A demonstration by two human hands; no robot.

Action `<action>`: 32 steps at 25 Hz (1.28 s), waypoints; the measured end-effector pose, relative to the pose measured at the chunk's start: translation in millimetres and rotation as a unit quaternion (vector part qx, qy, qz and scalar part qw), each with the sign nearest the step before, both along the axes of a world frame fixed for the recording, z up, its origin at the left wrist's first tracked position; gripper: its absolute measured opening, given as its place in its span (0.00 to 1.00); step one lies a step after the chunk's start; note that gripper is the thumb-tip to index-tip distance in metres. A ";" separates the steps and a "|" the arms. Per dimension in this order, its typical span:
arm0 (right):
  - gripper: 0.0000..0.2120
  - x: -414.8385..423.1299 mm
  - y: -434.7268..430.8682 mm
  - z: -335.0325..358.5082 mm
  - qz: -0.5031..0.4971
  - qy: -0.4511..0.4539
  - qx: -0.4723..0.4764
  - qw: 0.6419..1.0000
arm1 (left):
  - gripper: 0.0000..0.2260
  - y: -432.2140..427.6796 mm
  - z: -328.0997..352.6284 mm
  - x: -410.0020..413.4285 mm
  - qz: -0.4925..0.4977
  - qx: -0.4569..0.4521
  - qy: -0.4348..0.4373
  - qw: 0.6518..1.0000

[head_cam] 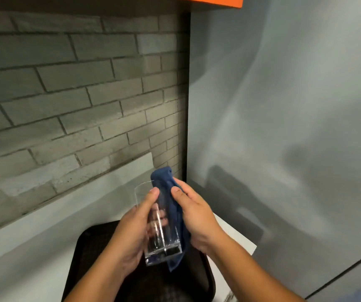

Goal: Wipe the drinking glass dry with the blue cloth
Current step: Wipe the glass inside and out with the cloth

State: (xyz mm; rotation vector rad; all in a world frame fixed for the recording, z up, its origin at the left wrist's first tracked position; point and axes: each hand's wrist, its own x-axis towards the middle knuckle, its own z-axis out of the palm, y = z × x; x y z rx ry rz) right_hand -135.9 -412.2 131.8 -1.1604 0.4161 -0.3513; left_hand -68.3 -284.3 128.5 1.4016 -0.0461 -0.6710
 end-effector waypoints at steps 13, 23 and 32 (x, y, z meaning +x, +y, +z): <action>0.22 -28.8 18.2 -25.6 0.025 -0.165 -0.596 0.785 | 0.27 0.8 -0.9 8.5 0.135 -0.206 0.267 0.932; 0.18 -23.2 -1.7 1.6 0.052 -0.049 -0.516 0.854 | 0.25 -10.0 1.7 2.6 0.100 -0.125 0.113 0.981; 0.19 -5.4 -7.8 0.5 0.002 -0.066 -0.418 0.906 | 0.20 3.1 0.5 7.1 0.002 -0.068 -0.011 0.998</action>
